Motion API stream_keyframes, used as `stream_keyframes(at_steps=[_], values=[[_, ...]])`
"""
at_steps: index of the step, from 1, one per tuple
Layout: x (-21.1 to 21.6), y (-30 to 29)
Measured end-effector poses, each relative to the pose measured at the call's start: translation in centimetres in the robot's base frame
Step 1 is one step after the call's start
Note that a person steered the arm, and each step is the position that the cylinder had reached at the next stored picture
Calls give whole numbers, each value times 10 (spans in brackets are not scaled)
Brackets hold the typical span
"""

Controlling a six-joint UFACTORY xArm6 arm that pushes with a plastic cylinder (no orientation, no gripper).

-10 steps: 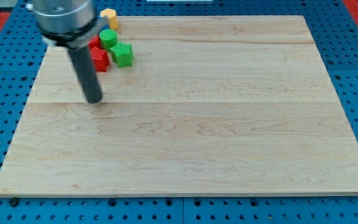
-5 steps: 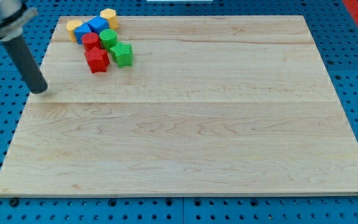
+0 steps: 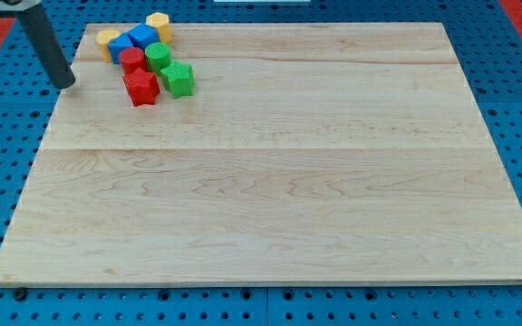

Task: Move the yellow hexagon parallel to the right of the green circle

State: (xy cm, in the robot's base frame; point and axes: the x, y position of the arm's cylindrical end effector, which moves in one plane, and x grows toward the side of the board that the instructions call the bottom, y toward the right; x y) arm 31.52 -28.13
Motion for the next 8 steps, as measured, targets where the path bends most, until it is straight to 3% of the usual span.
stream_keyframes(at_steps=[3, 4, 6, 8], values=[[-116, -2], [-124, 41], [-123, 214], [-59, 278]])
